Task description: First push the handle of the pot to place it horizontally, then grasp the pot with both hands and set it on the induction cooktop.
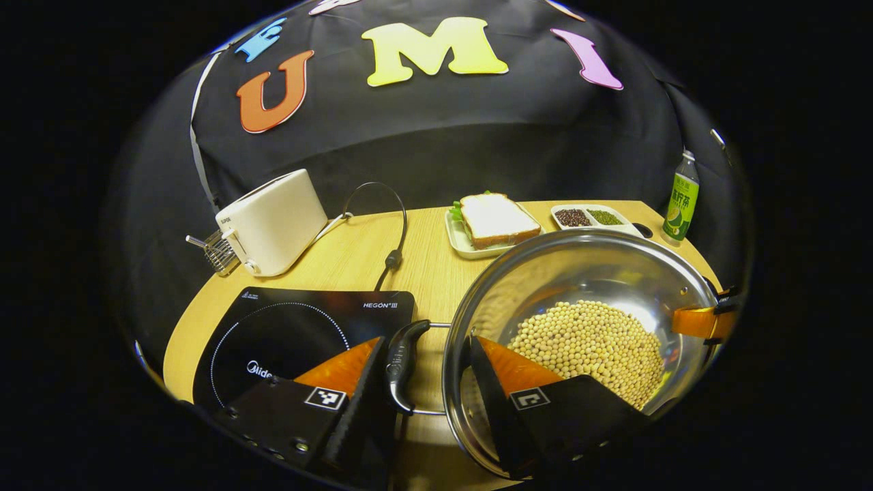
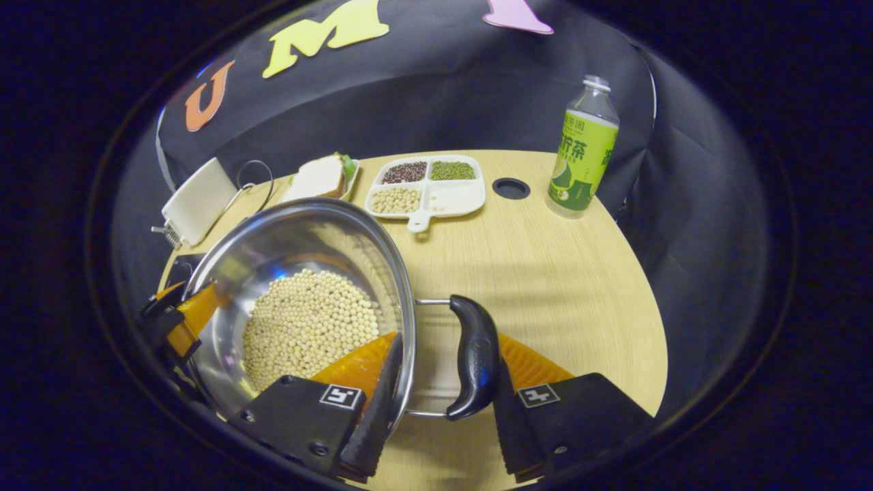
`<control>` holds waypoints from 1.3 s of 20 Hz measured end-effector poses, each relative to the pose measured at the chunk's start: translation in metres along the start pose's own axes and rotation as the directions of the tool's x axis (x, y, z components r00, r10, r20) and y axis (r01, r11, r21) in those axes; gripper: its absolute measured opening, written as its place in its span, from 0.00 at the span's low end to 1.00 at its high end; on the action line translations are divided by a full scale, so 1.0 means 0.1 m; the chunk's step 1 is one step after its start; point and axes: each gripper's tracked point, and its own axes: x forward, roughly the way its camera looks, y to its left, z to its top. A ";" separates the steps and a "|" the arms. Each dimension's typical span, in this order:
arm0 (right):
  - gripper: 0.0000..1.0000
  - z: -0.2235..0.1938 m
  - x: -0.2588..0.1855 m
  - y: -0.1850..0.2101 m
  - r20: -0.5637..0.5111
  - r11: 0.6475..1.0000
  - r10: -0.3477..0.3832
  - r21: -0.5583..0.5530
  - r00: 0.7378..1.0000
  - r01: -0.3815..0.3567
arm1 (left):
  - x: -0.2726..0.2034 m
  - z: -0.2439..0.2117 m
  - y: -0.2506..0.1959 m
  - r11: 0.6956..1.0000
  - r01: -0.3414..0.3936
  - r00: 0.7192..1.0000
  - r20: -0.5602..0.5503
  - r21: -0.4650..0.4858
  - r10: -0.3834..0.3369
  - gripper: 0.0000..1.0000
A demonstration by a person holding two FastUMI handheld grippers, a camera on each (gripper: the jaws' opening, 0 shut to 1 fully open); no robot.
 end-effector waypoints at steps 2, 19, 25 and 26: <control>0.63 -0.01 -0.01 -0.01 0.010 1.000 0.002 0.006 1.000 -0.002 | 0.02 0.00 -0.01 1.000 0.013 1.000 -0.004 -0.001 -0.013 0.67; 0.60 0.23 -0.63 0.33 0.077 0.999 0.027 0.034 0.997 -0.030 | -0.50 0.40 0.34 0.999 0.051 0.998 0.045 -0.008 -0.051 0.62; 0.63 0.27 -0.92 0.77 0.094 0.998 0.042 0.032 0.995 -0.045 | -0.76 0.53 0.77 0.999 0.037 0.997 0.070 0.001 -0.037 0.62; 0.62 0.27 -0.96 0.85 0.099 0.998 0.046 0.033 0.994 -0.050 | -0.79 0.55 0.86 0.999 0.033 0.997 0.075 0.002 -0.033 0.62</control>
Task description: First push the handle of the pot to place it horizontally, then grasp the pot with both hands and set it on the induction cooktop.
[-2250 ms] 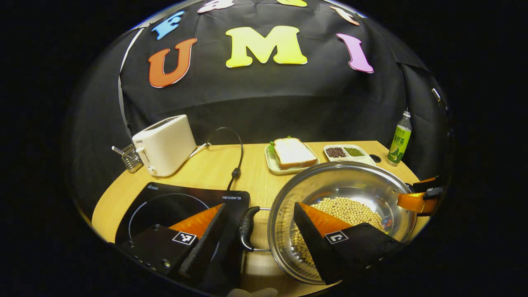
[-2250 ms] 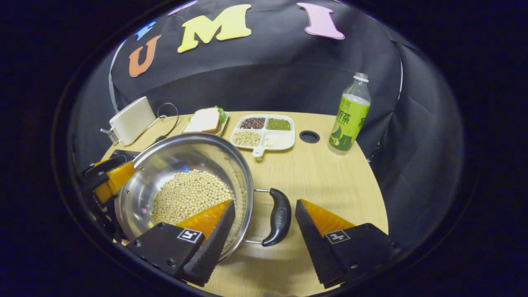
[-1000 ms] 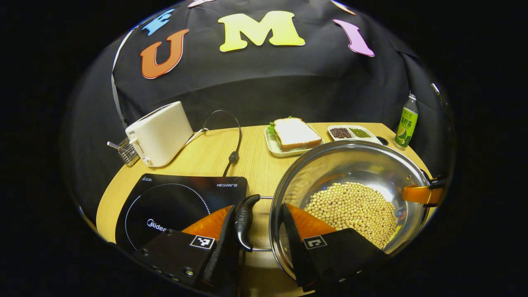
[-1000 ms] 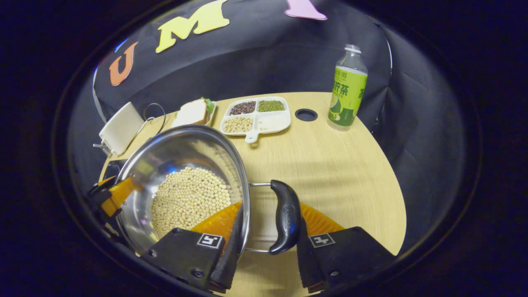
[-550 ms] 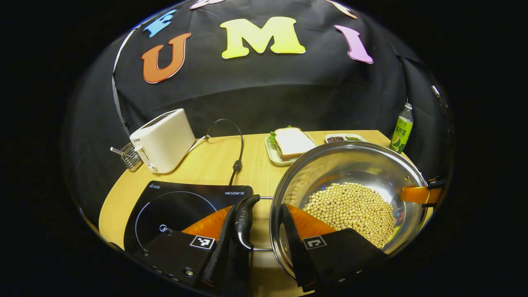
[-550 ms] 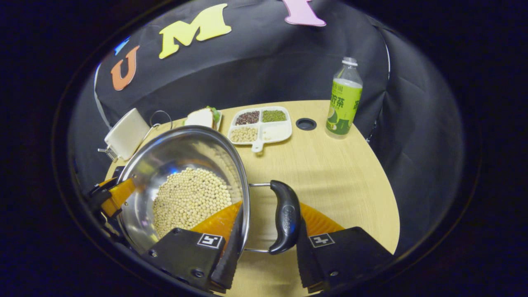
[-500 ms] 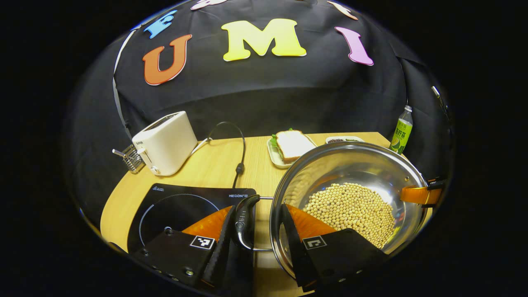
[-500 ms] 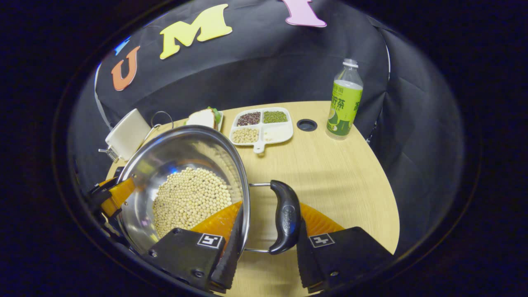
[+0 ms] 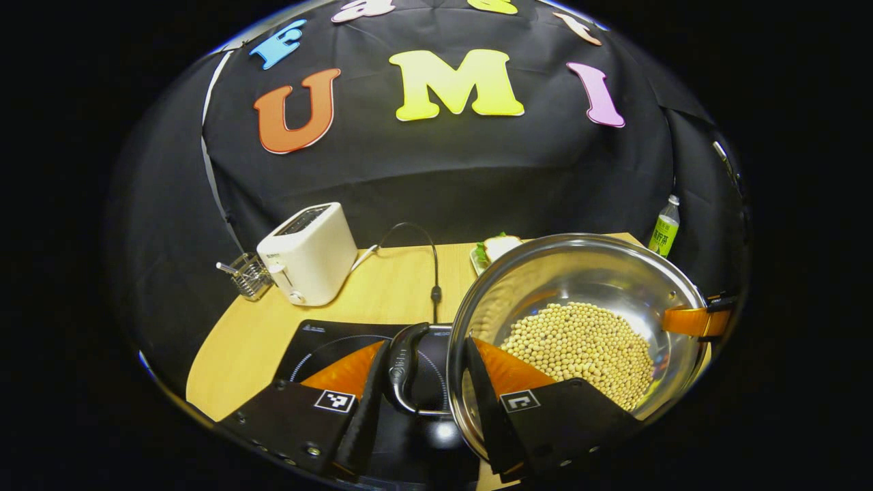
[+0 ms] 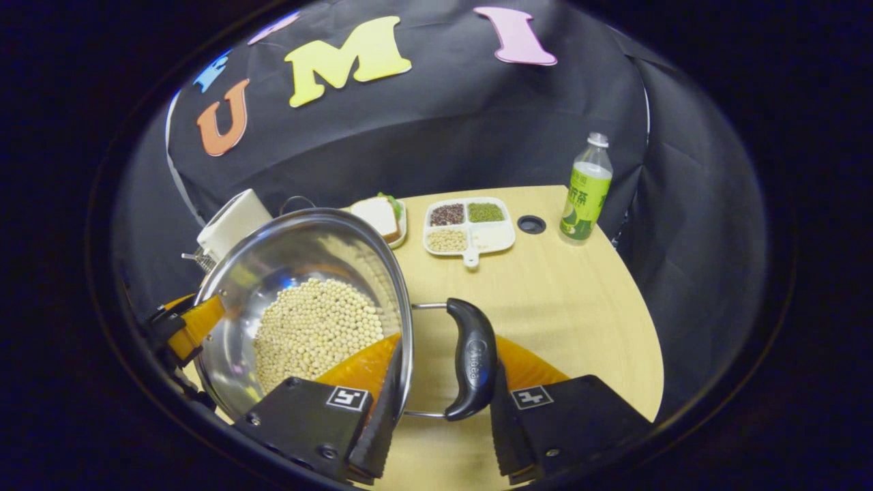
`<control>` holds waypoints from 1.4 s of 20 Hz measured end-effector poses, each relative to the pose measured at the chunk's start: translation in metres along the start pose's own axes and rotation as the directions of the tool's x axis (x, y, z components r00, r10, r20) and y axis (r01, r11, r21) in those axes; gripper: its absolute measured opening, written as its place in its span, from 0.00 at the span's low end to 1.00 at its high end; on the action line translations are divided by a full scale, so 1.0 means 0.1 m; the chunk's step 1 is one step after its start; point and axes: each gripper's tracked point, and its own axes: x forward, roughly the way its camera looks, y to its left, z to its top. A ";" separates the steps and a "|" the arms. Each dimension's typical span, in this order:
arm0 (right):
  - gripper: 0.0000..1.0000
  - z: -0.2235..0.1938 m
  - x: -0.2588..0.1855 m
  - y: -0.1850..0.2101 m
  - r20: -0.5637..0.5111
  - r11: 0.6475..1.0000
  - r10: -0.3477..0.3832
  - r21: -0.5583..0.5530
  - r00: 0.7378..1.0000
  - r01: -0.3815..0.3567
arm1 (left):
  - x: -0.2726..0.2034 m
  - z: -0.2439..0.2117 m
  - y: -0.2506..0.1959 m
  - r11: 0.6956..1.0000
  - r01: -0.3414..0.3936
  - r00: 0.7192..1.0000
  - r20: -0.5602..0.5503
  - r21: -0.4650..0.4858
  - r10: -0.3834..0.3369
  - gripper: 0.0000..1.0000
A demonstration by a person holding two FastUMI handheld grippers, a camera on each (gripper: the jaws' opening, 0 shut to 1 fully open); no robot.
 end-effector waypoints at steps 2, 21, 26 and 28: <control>0.60 0.00 -0.06 0.19 0.002 1.000 0.007 -0.003 1.000 -0.007 | -0.09 0.05 0.13 1.000 -0.009 1.000 0.003 -0.004 0.009 0.62; 0.60 -0.45 0.17 1.95 -0.047 0.999 0.050 0.012 0.998 -0.049 | -0.04 -0.39 1.92 0.997 -0.078 0.996 -0.047 0.006 0.078 0.63; 0.60 -0.59 0.32 2.15 -0.076 0.999 0.042 0.026 0.996 -0.040 | 0.13 -0.53 2.11 0.996 -0.087 0.994 -0.072 0.015 0.088 0.63; 0.60 -0.64 0.37 2.16 -0.084 0.999 0.031 0.030 0.996 -0.028 | 0.18 -0.60 2.13 0.997 -0.080 0.993 -0.086 0.018 0.081 0.63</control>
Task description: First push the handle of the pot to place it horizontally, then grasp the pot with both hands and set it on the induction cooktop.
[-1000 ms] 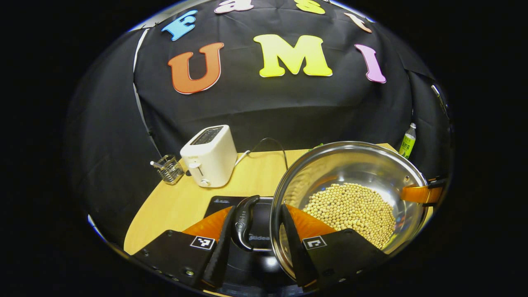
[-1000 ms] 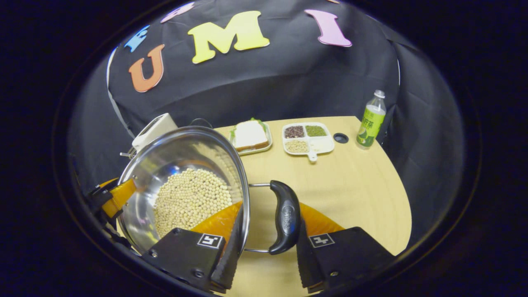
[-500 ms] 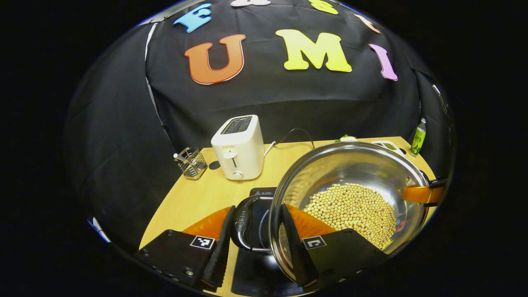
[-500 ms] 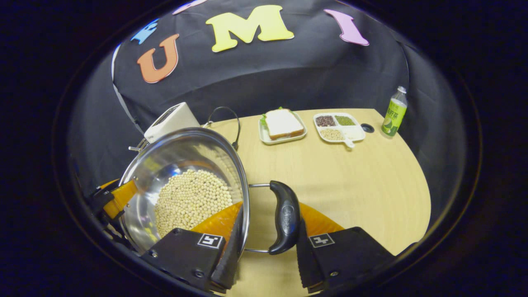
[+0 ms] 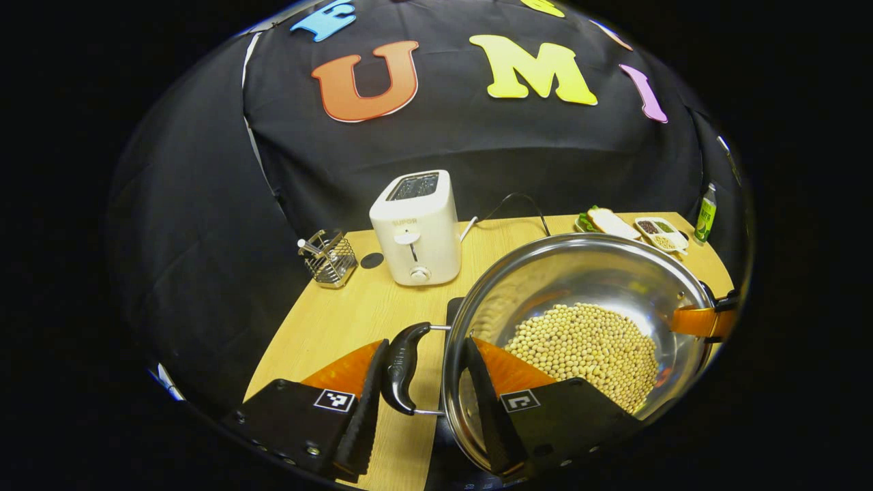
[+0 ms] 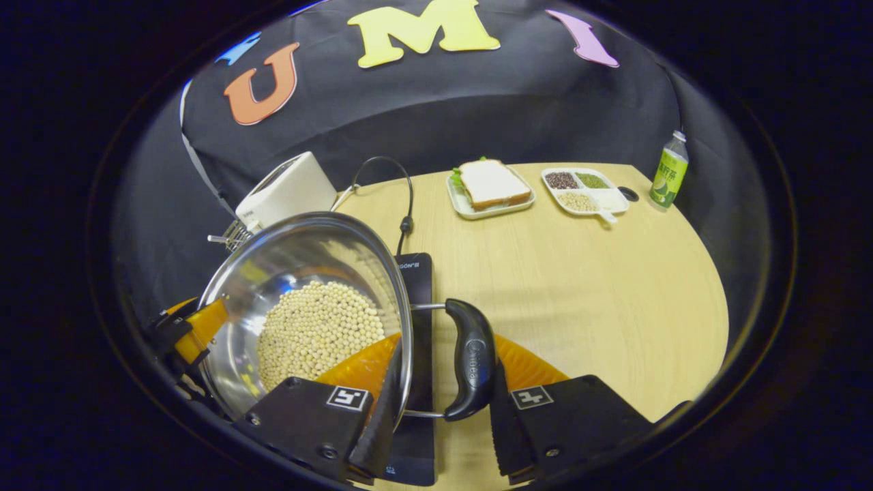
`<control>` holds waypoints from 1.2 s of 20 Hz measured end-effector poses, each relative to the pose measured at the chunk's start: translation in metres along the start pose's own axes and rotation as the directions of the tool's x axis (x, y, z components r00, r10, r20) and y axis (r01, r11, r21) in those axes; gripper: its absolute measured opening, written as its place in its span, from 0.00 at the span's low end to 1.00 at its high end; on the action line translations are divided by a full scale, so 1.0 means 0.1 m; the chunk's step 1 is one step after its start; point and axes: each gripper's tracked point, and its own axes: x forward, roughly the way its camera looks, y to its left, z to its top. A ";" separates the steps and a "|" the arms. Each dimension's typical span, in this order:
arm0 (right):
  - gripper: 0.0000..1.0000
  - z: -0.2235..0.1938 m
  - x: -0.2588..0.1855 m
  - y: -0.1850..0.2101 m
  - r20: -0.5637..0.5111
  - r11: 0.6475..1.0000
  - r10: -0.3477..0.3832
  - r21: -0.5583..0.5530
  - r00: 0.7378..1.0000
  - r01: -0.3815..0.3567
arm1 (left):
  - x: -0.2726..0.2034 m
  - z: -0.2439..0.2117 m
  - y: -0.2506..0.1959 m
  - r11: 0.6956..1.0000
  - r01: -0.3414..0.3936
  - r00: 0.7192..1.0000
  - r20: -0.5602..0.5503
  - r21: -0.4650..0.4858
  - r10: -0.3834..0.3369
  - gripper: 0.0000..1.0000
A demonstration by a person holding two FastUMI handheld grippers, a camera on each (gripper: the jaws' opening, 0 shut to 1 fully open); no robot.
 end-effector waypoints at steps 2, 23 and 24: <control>0.59 -0.07 0.04 0.00 -0.019 1.000 -0.007 0.013 1.000 0.007 | 0.04 -0.08 0.01 1.000 -0.001 1.000 -0.012 0.003 0.001 0.63; 0.97 0.13 -0.17 -0.16 0.162 0.998 -0.047 -0.035 0.986 0.053 | -0.25 0.04 0.30 0.998 -0.058 0.990 0.127 0.034 0.053 0.97; 0.96 0.15 -0.21 -0.17 0.174 0.997 -0.046 -0.046 0.984 0.055 | -0.29 0.06 0.31 0.997 -0.066 0.989 0.131 0.031 0.061 0.96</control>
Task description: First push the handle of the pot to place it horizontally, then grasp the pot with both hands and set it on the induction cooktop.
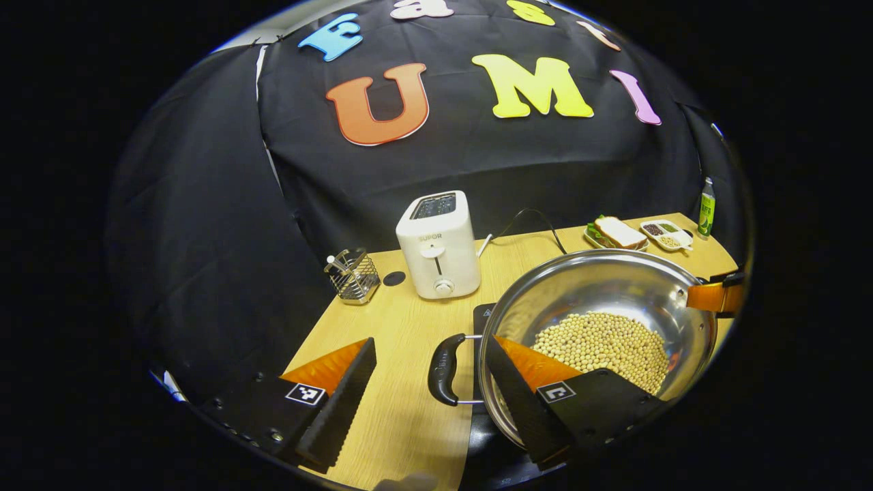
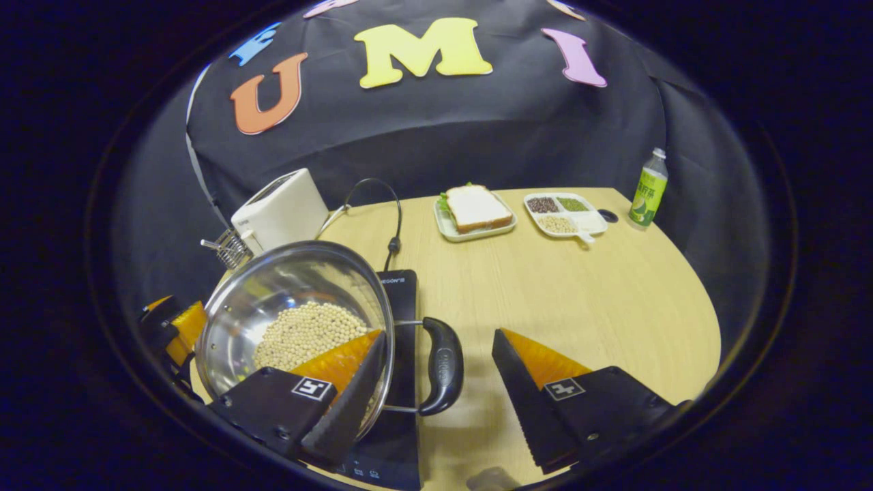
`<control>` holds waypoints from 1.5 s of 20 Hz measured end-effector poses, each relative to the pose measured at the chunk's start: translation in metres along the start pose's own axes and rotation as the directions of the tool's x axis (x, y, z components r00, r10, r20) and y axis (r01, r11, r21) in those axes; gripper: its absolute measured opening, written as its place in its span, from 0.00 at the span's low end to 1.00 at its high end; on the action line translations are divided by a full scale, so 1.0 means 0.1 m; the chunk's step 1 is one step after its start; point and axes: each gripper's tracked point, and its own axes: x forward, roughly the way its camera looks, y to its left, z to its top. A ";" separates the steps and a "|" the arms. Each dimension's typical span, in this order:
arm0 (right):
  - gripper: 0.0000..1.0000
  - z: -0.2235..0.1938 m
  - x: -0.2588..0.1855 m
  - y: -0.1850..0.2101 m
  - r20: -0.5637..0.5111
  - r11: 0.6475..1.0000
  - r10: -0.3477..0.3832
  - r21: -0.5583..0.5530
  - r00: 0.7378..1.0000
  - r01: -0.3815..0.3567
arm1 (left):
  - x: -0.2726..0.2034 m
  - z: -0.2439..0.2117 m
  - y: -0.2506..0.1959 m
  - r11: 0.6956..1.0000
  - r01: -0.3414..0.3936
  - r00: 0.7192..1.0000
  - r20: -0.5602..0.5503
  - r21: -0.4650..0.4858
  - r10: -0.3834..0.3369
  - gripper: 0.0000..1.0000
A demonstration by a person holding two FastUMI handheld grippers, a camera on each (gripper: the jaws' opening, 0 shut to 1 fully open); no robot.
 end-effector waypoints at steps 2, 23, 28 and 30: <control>0.98 0.10 -0.14 0.00 0.025 0.999 0.012 -0.044 1.000 -0.011 | -0.12 0.08 -0.02 1.000 0.000 1.000 0.014 -0.004 0.000 0.96; 0.99 1.64 -3.48 -0.89 0.593 0.974 0.023 -0.196 0.805 0.117 | -3.10 2.15 -0.76 0.982 0.179 0.851 0.511 -0.065 -0.122 0.96; 0.99 1.77 -3.95 -1.21 0.642 0.982 0.042 -0.169 0.766 0.088 | -3.47 2.34 -1.05 0.972 0.221 0.825 0.546 -0.076 -0.144 0.96; 0.99 1.79 -4.10 -1.34 0.660 0.985 0.052 -0.158 0.749 0.071 | -3.57 2.41 -1.12 0.974 0.212 0.820 0.557 -0.083 -0.132 0.96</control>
